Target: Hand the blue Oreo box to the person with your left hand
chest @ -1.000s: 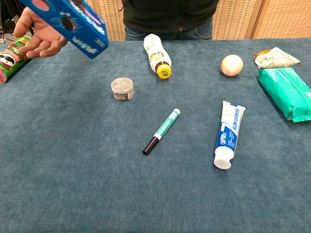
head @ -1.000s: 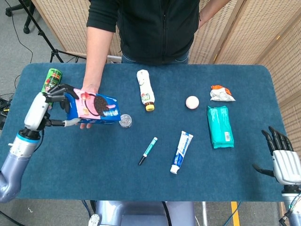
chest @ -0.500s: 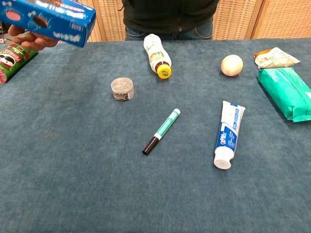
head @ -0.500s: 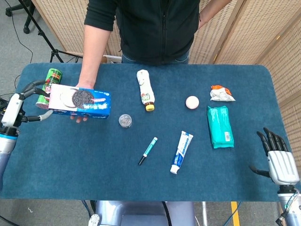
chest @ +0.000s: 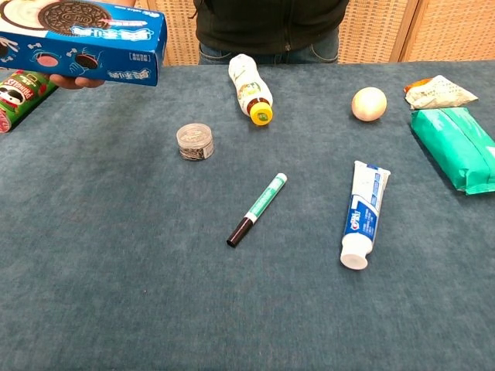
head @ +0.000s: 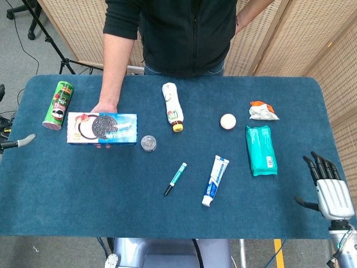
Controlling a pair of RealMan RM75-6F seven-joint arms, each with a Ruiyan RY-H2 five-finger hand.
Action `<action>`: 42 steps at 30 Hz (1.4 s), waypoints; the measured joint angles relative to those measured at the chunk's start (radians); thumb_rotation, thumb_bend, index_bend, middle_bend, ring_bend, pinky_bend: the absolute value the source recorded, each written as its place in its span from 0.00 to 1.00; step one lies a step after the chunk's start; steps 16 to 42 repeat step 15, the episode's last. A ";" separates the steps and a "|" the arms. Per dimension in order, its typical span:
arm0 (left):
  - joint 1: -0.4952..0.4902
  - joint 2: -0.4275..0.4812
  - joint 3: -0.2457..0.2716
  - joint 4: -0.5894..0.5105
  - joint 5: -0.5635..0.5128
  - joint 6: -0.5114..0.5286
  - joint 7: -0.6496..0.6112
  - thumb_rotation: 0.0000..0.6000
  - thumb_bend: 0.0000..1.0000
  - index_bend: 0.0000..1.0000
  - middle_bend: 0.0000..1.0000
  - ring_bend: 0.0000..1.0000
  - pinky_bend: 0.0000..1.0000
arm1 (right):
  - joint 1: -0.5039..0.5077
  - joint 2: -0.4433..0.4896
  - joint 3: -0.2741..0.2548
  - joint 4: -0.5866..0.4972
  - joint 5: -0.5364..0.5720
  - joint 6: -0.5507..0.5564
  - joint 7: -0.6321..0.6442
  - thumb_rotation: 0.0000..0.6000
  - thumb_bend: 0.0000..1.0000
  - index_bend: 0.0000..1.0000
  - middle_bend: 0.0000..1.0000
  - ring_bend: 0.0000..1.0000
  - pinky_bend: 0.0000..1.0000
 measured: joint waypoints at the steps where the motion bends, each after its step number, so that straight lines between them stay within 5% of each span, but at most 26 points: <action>1: 0.007 0.007 0.003 -0.016 0.002 0.006 0.020 1.00 0.00 0.00 0.00 0.00 0.00 | 0.000 0.001 0.000 -0.001 -0.002 0.001 0.002 1.00 0.00 0.00 0.00 0.00 0.07; 15: 0.159 0.105 0.093 -0.337 -0.046 0.083 0.660 1.00 0.00 0.00 0.00 0.00 0.00 | -0.009 0.015 0.004 0.004 -0.019 0.032 0.027 1.00 0.00 0.00 0.00 0.00 0.07; 42: 0.159 0.105 0.093 -0.337 -0.046 0.083 0.660 1.00 0.00 0.00 0.00 0.00 0.00 | -0.009 0.015 0.004 0.004 -0.019 0.032 0.027 1.00 0.00 0.00 0.00 0.00 0.07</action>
